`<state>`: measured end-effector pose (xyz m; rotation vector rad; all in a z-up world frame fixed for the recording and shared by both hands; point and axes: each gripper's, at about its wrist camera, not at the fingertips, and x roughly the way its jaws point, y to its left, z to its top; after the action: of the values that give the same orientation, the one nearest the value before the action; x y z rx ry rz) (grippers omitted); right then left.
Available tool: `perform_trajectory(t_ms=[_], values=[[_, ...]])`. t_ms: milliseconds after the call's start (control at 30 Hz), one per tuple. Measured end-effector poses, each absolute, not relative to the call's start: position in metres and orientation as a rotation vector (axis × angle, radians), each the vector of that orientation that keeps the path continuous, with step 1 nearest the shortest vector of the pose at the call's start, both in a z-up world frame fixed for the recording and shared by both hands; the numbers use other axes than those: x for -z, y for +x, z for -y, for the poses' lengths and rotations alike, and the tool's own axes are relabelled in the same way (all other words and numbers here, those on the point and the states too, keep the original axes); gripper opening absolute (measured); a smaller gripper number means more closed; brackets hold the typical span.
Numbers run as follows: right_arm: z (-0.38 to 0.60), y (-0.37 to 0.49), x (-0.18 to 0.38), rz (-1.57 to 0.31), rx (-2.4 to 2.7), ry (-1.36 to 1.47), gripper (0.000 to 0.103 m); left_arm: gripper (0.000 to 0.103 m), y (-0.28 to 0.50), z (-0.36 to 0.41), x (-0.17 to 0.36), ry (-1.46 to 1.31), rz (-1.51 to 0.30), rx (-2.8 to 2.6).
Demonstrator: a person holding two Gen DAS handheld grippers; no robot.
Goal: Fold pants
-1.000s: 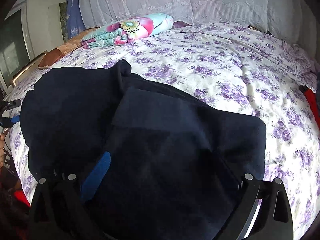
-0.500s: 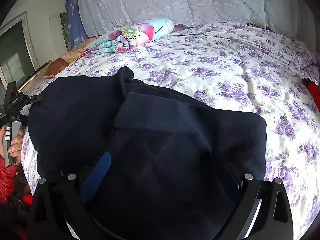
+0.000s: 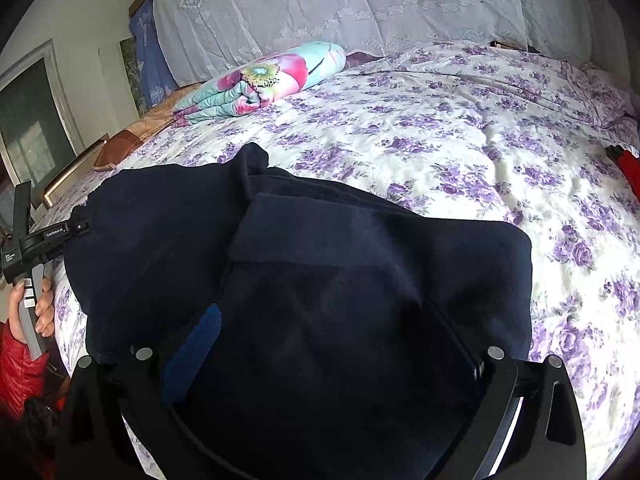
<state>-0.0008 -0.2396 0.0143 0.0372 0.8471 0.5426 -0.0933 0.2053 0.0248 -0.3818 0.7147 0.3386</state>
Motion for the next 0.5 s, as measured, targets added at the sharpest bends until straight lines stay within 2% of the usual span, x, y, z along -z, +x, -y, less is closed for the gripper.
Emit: perform_trajectory(t_ms=[267,500], values=[[0.247,-0.004,-0.017,-0.825,-0.553,0.086,0.100,0.030,-0.103,-0.176,-0.047,-0.234,-0.644,-0.399],[0.273,-0.031,-0.047,-0.729,-0.484,0.130,0.100,0.029,-0.109,-0.145,-0.068,-0.095,-0.575,-0.428]])
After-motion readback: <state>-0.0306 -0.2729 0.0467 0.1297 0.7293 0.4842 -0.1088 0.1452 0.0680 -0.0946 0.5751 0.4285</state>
